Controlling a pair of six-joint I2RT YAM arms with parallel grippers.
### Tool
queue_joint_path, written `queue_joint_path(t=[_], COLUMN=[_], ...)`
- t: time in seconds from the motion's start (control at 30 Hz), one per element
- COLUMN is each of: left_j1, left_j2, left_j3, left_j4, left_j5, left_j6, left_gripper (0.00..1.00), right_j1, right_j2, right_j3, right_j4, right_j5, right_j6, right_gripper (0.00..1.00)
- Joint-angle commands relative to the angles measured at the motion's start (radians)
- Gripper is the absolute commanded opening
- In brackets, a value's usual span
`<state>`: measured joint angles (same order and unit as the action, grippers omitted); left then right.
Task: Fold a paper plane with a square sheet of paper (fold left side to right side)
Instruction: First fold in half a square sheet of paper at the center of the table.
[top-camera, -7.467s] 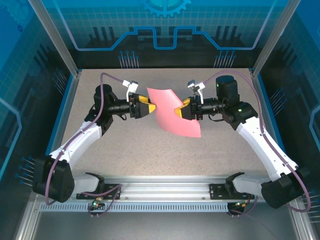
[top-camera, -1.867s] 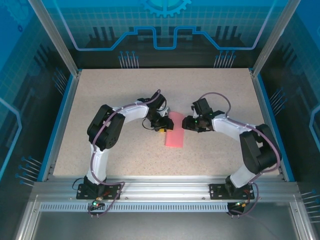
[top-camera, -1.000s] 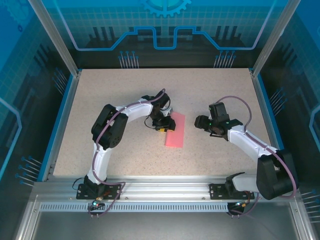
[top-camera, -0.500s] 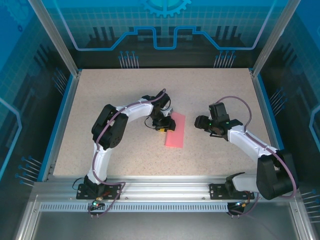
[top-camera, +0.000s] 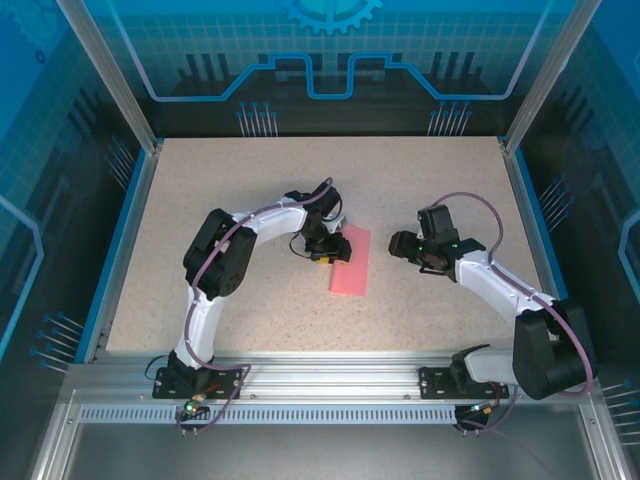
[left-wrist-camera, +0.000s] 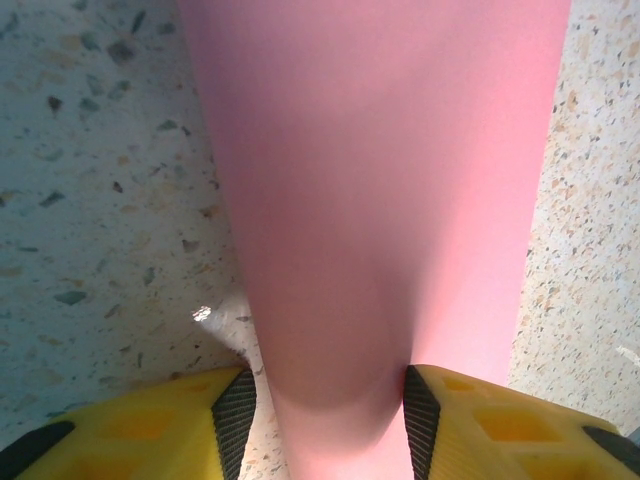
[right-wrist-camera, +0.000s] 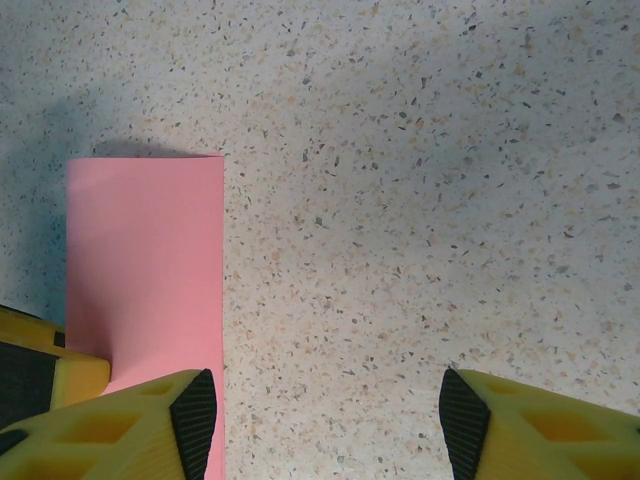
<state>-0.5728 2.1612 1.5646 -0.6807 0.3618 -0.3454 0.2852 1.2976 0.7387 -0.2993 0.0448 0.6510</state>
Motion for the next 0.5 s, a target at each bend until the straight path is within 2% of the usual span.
queue_joint_path(t=[0.0,0.47], left_j1=[-0.033,-0.032], left_j2=[0.070,0.078], left_j3=[-0.004,-0.003], left_j4=[0.007,0.012], left_j5=[-0.017,-0.015], left_j6=[-0.020,-0.037], left_gripper=[0.48,0.49], right_j1=[-0.015,-0.014], right_j2=[-0.001,0.006], right_j3=[-0.007,-0.007], right_j4=[-0.017,-0.013], right_j5=[-0.010,-0.022], right_j6=[0.007,0.007], right_gripper=[0.64,0.63])
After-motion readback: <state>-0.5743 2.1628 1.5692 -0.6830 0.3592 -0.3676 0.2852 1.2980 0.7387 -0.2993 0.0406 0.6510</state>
